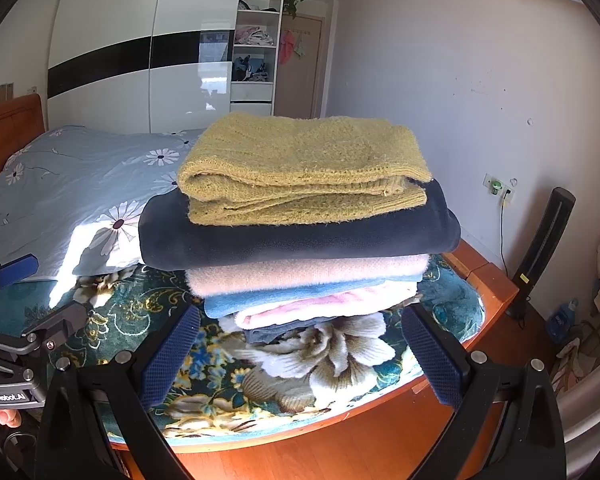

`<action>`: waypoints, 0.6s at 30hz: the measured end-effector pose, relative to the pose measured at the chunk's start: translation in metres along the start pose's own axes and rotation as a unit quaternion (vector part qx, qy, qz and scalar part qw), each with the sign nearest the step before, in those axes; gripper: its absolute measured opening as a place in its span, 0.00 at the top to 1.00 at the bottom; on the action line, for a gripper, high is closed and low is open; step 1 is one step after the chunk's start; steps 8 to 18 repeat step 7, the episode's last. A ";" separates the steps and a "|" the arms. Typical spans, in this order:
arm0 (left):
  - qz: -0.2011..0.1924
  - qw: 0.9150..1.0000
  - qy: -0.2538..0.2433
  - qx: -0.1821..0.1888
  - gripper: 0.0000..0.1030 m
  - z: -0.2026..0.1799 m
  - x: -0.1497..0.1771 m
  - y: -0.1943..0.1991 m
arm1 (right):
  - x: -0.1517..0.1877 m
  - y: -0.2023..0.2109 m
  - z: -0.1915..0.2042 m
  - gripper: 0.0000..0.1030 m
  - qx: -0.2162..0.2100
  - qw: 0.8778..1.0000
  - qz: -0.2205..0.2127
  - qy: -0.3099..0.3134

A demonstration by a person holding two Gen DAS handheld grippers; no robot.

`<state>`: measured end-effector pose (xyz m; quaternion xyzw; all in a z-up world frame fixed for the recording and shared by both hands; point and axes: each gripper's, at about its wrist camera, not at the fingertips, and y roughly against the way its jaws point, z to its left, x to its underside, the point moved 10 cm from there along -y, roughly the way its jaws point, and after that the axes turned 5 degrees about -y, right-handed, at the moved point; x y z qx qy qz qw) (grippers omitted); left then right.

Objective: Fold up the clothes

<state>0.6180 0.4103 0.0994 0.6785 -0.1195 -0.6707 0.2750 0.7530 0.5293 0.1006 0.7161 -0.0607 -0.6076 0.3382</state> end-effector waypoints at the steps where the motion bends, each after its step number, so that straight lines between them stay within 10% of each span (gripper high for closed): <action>1: -0.001 1.000 0.001 0.000 0.00 0.000 0.000 0.000 | 0.000 0.000 0.000 0.02 0.000 1.000 0.000 0.000; 18: -0.006 1.000 0.003 0.000 0.00 0.001 0.000 0.003 | 0.001 -0.001 0.003 0.02 -0.002 1.000 0.003 0.006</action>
